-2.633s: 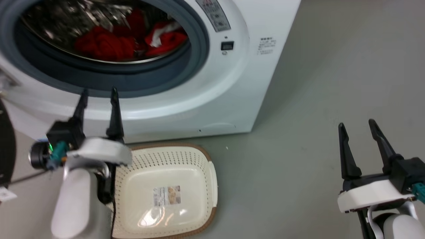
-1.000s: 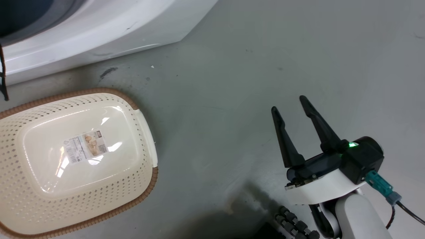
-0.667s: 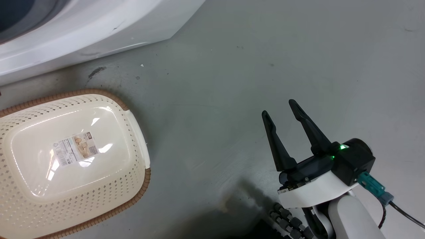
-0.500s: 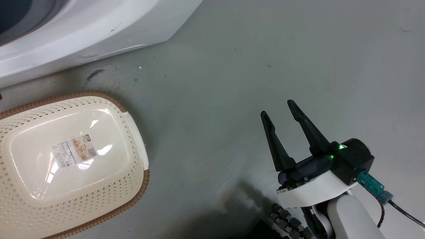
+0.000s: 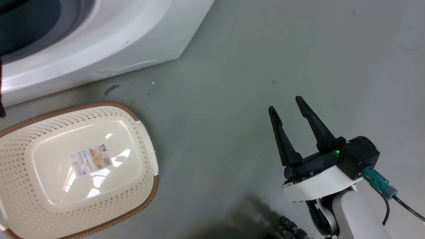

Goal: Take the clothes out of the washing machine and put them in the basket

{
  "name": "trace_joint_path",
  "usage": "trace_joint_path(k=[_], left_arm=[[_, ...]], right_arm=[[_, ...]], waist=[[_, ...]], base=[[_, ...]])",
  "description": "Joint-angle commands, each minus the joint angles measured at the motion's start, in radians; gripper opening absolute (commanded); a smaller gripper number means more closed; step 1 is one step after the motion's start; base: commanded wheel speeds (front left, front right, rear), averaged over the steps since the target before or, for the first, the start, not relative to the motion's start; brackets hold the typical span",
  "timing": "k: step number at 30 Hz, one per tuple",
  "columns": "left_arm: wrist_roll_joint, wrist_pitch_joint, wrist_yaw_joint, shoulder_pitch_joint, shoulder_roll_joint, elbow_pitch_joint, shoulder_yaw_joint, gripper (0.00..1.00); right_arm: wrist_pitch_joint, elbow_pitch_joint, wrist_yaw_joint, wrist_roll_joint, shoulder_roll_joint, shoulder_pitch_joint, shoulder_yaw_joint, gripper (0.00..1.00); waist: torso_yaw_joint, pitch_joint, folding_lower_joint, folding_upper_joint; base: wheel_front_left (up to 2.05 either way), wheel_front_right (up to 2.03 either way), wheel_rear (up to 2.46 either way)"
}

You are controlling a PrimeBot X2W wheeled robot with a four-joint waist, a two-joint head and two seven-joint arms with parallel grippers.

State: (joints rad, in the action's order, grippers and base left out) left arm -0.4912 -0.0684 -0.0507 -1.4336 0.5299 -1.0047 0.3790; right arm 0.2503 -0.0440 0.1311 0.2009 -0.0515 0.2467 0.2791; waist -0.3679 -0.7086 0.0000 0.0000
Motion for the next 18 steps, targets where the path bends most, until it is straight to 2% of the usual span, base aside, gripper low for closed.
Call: trace_joint_path(k=[1, 6, 9, 18], left_arm=[[0.010, -0.071, 0.006, 0.042, -0.009, -0.016, 0.005, 0.00], [-0.012, -0.182, 0.013, 0.130, -0.042, -0.051, -0.018, 0.00], [-0.018, -0.196, 0.012, 0.195, -0.061, -0.044, -0.032, 0.00], [-0.011, -0.198, 0.021, 0.431, -0.098, 0.107, -0.145, 0.00]], right_arm=[[-0.002, -0.009, -0.001, -0.008, 0.002, 0.001, -0.007, 1.00], [-0.009, -0.019, -0.001, -0.017, 0.002, -0.026, -0.023, 1.00], [-0.015, -0.023, -0.001, -0.020, 0.002, -0.037, -0.032, 1.00], [-0.040, -0.037, -0.001, -0.039, 0.002, -0.088, -0.052, 1.00]], waist=[[0.017, 0.044, 0.0000, 0.0000], [0.040, 0.125, 0.0000, 0.0000], [0.056, 0.174, 0.0000, 0.0000], [0.097, 0.330, 0.0000, 0.0000]], base=[[0.00, 0.00, 0.00], [0.00, 0.00, 0.00], [0.00, 0.00, 0.00], [0.00, 0.00, 0.00]])
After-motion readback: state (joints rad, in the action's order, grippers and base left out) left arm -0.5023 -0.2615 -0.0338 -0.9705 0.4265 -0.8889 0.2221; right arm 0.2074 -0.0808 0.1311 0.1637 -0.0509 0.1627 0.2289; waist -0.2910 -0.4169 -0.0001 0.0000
